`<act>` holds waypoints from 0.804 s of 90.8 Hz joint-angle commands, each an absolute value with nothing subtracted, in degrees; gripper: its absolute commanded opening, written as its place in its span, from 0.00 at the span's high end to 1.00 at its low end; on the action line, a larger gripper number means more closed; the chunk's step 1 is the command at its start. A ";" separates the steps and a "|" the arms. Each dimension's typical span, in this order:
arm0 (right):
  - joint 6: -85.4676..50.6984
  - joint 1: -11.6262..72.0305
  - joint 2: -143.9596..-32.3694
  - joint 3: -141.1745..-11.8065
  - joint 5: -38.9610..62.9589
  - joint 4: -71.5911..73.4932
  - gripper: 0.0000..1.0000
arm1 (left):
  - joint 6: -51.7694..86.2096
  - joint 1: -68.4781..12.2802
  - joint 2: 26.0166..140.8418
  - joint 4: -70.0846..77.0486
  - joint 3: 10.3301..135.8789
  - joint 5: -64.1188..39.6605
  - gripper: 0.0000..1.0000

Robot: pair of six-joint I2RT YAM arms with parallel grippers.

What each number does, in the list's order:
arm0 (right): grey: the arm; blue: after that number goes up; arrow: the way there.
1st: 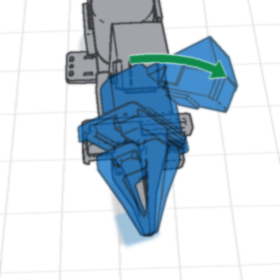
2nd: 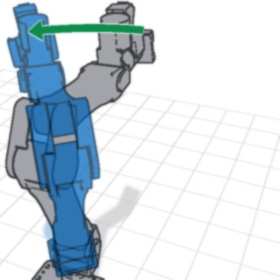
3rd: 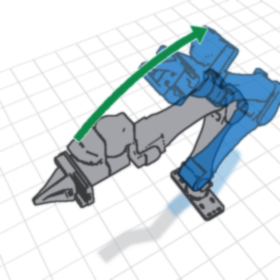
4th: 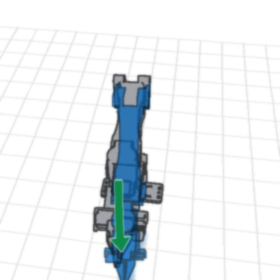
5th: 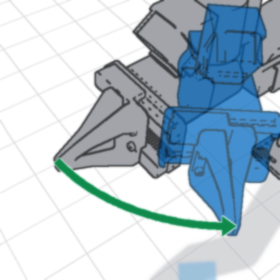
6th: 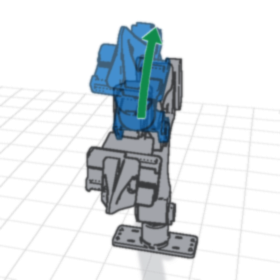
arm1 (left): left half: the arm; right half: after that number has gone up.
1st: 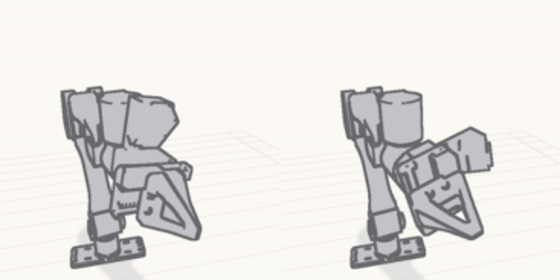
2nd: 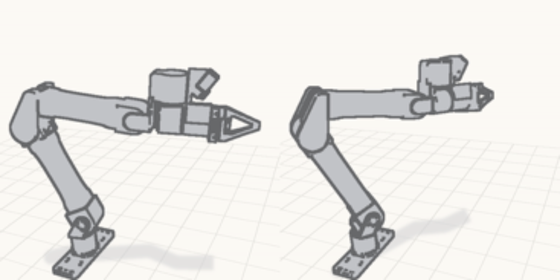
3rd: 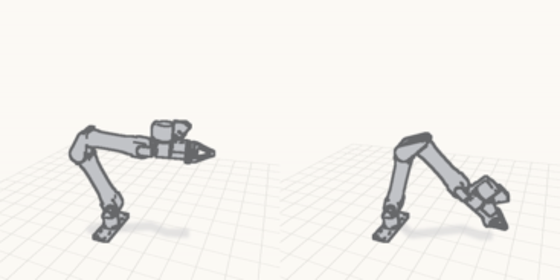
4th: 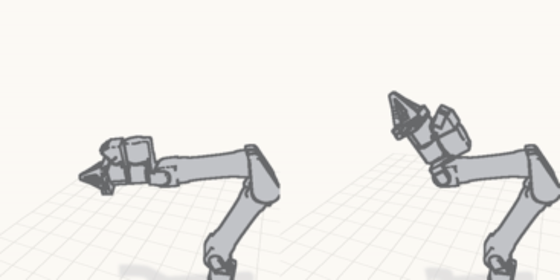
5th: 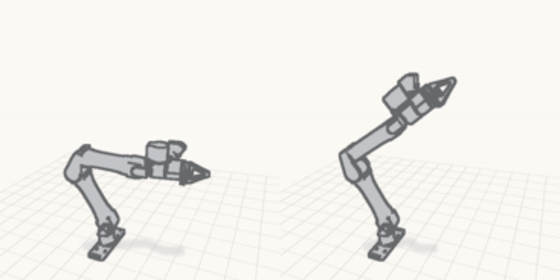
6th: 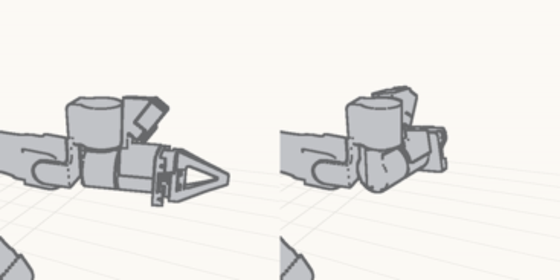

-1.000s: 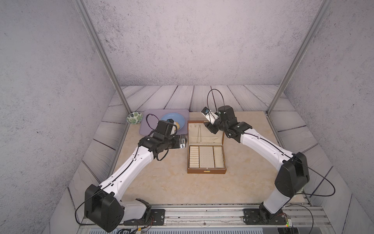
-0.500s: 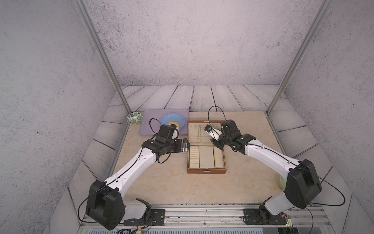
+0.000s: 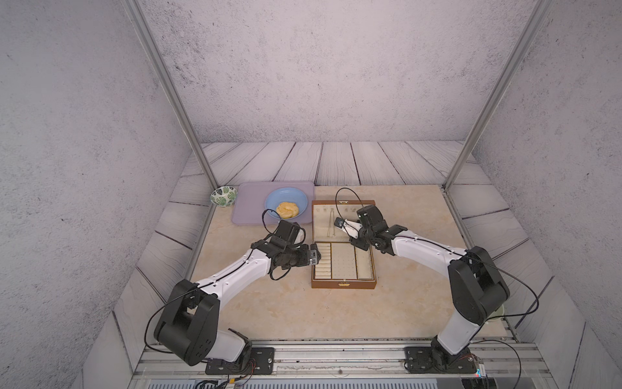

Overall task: Put jewelry chain into jewelry box
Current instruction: Open the storage slot of the jewelry box.

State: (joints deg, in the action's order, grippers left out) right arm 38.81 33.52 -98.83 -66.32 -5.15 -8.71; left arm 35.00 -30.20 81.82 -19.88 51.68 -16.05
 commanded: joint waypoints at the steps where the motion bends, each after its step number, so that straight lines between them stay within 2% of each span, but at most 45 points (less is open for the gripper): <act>1: 41.40 33.37 -100.18 -67.01 -6.70 -5.94 0.56 | 35.57 -30.70 82.80 -18.00 51.26 -16.49 0.02; 43: 41.32 30.58 -102.96 -70.17 0.54 -12.55 0.56 | 35.20 -30.76 83.45 -18.41 51.39 -16.23 0.02; 73: 42.58 30.57 -101.01 -68.19 -3.15 -5.20 0.57 | 35.24 -30.76 83.21 -18.37 51.39 -16.26 0.02</act>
